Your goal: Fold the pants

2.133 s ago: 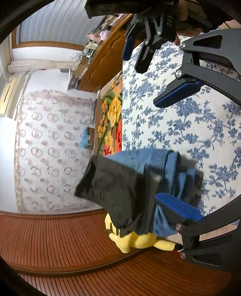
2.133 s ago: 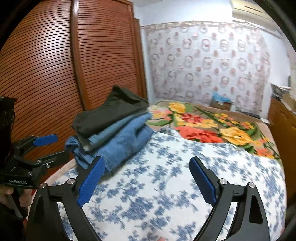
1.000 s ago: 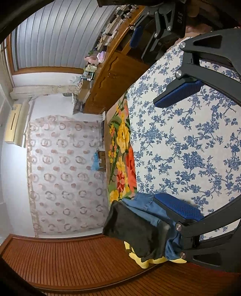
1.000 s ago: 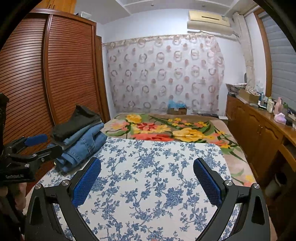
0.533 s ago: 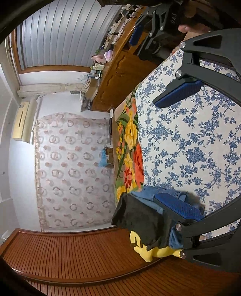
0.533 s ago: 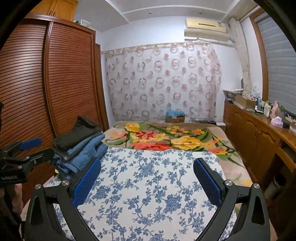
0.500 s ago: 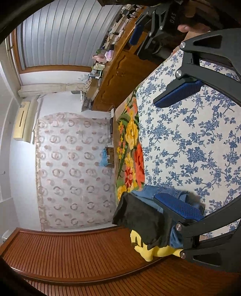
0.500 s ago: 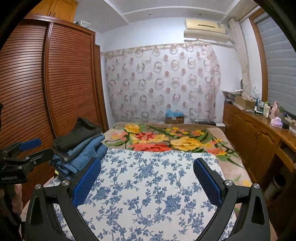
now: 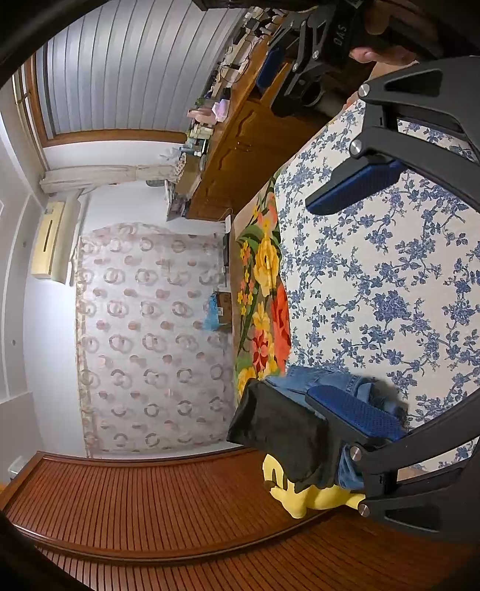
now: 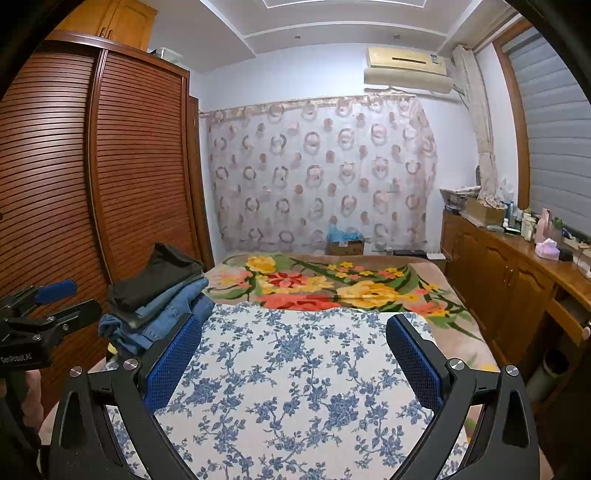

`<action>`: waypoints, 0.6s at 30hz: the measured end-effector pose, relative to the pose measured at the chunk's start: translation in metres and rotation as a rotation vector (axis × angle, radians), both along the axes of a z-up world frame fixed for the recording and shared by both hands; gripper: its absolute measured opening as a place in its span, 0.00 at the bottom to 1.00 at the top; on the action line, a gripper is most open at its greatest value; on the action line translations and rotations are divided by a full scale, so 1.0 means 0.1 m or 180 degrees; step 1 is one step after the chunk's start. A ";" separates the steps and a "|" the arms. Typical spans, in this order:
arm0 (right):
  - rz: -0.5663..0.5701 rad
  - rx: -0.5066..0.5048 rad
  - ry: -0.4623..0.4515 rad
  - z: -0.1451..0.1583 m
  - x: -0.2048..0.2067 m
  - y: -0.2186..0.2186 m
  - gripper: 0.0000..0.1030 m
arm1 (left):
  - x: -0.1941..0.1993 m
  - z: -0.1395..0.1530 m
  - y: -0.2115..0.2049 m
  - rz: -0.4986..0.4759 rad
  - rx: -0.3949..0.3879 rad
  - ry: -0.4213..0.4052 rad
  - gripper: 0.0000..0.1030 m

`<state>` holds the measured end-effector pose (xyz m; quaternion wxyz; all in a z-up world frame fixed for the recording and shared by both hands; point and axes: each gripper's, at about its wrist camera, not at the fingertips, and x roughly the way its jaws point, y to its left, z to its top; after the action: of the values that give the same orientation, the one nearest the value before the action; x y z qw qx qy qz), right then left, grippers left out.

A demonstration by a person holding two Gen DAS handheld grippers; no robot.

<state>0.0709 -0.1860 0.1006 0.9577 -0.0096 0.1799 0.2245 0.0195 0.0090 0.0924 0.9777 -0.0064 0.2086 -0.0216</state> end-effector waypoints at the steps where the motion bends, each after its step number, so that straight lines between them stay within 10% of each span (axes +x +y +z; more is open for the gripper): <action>1: 0.0000 0.0002 0.0002 -0.01 0.01 0.00 0.97 | 0.00 0.00 0.00 0.0005 -0.0002 0.0002 0.91; 18: -0.0021 -0.0001 -0.0002 -0.02 0.00 -0.03 0.97 | 0.01 -0.01 0.01 -0.0001 0.0007 0.0003 0.91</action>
<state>0.0712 -0.1891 0.0983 0.9585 -0.0092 0.1796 0.2213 0.0204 0.0100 0.0917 0.9776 -0.0054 0.2091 -0.0215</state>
